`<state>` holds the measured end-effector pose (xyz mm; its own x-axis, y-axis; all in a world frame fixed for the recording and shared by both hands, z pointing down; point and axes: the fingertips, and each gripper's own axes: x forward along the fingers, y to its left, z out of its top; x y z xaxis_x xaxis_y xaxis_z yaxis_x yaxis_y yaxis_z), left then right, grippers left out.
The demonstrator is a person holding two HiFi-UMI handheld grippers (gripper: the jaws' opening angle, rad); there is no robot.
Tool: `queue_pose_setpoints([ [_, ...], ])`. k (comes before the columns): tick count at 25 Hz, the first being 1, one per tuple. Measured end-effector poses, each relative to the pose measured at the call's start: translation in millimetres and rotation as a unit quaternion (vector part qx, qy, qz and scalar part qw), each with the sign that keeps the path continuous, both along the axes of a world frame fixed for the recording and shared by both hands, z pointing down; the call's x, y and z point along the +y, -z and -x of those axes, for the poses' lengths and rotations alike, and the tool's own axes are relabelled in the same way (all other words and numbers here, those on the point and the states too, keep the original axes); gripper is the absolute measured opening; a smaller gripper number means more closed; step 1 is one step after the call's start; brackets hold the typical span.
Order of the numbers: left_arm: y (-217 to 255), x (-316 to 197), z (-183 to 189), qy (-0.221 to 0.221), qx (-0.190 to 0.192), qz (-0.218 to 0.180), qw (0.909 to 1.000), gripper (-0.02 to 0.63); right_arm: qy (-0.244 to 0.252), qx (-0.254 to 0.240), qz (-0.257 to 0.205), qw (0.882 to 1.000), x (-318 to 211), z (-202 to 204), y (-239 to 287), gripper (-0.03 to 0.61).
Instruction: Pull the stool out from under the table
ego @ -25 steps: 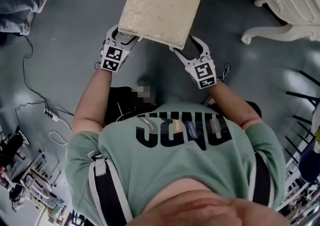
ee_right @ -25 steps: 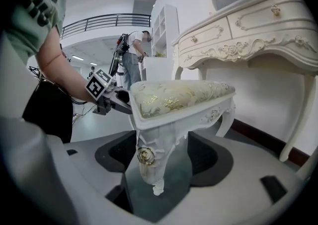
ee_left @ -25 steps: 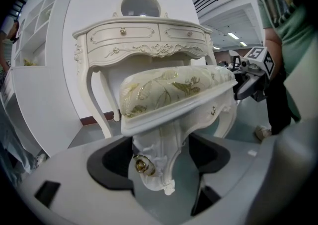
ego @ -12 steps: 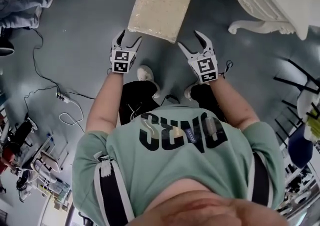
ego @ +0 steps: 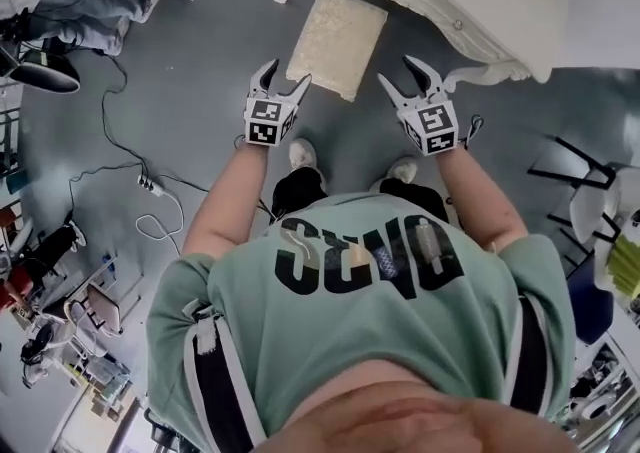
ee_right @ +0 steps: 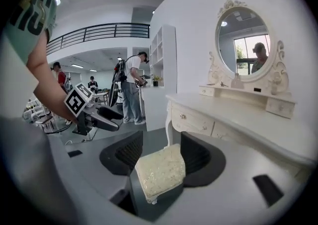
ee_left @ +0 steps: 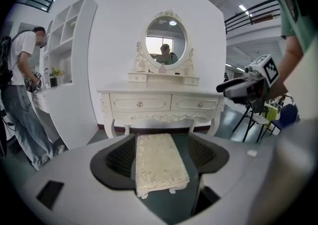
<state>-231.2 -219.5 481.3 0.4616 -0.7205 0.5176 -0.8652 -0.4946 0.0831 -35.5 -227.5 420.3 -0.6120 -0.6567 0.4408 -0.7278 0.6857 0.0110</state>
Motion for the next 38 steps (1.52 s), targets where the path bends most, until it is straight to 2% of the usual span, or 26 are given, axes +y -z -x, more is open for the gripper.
queue_pose_setpoints([
  [4, 79, 25, -16, -0.004, 0.016, -0.016, 0.9997, 0.298, -0.012, -0.031, 0.003, 0.999, 8, -9, 70, 0.201],
  [9, 159, 56, -31, -0.003, 0.023, -0.043, 0.9988, 0.172, 0.002, -0.054, 0.018, 0.998, 31, -24, 123, 0.147],
  [13, 199, 76, -44, 0.025, 0.022, -0.077, 0.9965, 0.085, 0.026, -0.069, 0.011, 0.997, 48, -50, 150, 0.078],
  [16, 212, 91, -58, 0.061, 0.024, -0.091, 0.9937, 0.011, 0.043, -0.057, 0.007, 0.997, 61, -77, 158, 0.006],
  [23, 234, 152, -131, 0.115, 0.067, -0.085, 0.9875, 0.008, 0.093, -0.064, 0.03, 0.993, 94, -138, 195, -0.006],
  [28, 253, 191, -162, 0.129, 0.073, -0.079, 0.9859, 0.008, 0.115, -0.078, 0.031, 0.99, 116, -155, 225, -0.006],
  [34, 282, 225, -142, 0.144, 0.08, -0.099, 0.9815, 0.008, 0.148, -0.076, 0.009, 0.986, 158, -133, 249, -0.006],
  [38, 289, 243, -115, 0.135, 0.087, -0.108, 0.9811, 0.008, 0.142, -0.081, -0.002, 0.987, 181, -102, 257, -0.006],
])
